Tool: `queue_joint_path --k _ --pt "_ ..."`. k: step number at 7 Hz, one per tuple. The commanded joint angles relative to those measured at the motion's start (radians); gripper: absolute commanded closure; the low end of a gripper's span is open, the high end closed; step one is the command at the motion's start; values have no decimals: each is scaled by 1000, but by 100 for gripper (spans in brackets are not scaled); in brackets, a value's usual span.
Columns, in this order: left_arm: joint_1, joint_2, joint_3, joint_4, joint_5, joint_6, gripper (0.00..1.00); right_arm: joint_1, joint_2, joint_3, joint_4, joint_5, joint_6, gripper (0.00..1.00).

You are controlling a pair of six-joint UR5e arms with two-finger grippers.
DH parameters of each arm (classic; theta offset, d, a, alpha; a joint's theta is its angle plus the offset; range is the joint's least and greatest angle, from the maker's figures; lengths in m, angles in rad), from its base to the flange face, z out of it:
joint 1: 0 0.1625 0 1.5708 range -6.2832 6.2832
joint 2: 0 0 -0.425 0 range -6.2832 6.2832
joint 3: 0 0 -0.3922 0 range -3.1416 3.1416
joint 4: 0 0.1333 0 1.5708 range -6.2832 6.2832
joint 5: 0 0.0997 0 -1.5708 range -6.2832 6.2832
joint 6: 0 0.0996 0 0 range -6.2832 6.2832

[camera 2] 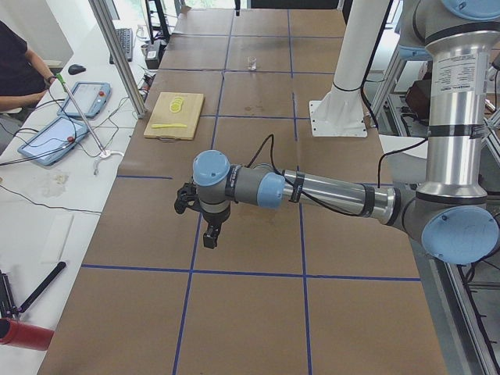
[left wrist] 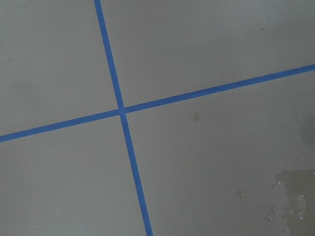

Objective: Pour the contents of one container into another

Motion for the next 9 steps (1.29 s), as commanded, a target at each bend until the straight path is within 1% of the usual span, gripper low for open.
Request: queue_joint_path --k 1,3,4,5,6,9 --pt "3 -13 3 -11 -5 -11 0 1 2 8 1 -8 -1 0" --pt "3 -19 -13 -16 -7 -22 0 -1 0 10 3 3 0 0" --pt "3 -30 2 -81 -5 -22 0 -1 -1 11 6 2 0 0" --pt "3 -20 19 -162 -5 -19 0 -1 -1 17 7 2 0 0" --pt "3 -10 36 -217 -5 -17 0 -1 -1 16 7 0 0 0" --pt "4 -6 32 -226 -5 -22 0 -1 -3 16 10 2 0 0"
